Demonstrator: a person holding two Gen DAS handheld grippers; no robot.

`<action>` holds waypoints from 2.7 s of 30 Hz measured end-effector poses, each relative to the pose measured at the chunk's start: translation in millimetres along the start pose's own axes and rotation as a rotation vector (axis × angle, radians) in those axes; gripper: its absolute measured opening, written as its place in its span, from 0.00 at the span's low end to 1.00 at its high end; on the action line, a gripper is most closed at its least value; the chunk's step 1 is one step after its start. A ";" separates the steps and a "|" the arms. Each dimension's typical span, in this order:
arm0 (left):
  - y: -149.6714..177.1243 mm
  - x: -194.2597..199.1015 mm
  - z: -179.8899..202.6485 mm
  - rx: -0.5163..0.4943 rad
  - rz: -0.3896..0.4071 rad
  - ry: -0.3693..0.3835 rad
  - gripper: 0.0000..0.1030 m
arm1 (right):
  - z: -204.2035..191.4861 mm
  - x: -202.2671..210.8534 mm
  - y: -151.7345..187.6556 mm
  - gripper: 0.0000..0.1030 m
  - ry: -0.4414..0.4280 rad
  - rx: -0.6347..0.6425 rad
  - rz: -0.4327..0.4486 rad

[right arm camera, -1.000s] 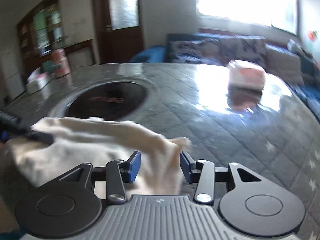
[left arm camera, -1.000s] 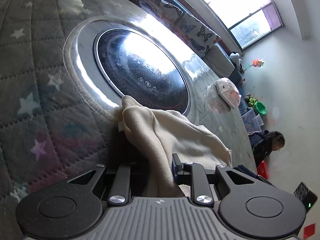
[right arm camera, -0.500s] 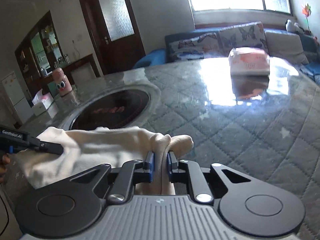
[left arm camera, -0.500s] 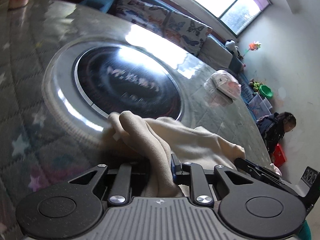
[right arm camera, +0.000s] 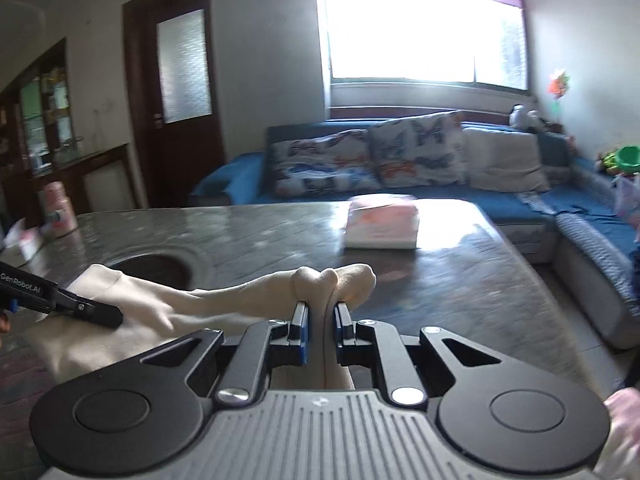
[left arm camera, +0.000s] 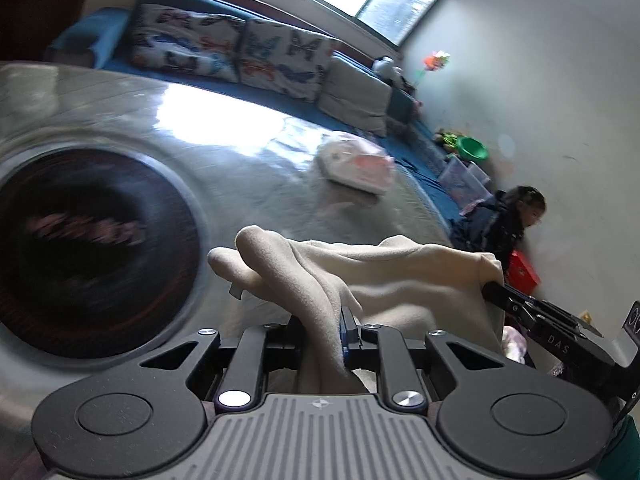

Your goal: Fold clothes

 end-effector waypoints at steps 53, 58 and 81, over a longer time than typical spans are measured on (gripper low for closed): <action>3.4 -119.2 47.9 -0.303 -0.134 0.020 0.42 | -6.7 -137.5 -1.8 0.34 -0.035 0.101 -0.166; 2.6 -119.5 40.3 -0.283 -0.137 0.022 0.42 | -20.3 -155.1 -3.6 0.38 -0.039 0.127 -0.186; 16.1 -108.9 44.0 -0.335 -0.125 -0.016 0.43 | 2.3 -15.0 62.7 0.40 0.040 0.103 -0.138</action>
Point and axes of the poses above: each gripper's, at about its wrist camera, not at the fingertips, and x roughly against the way its jaws point, z to its right, y to its underside, the point moved 1 cm from there along -x, roughly the way its jaws point, and after that the axes turned 10 degrees about y, right-handed, at the moved point
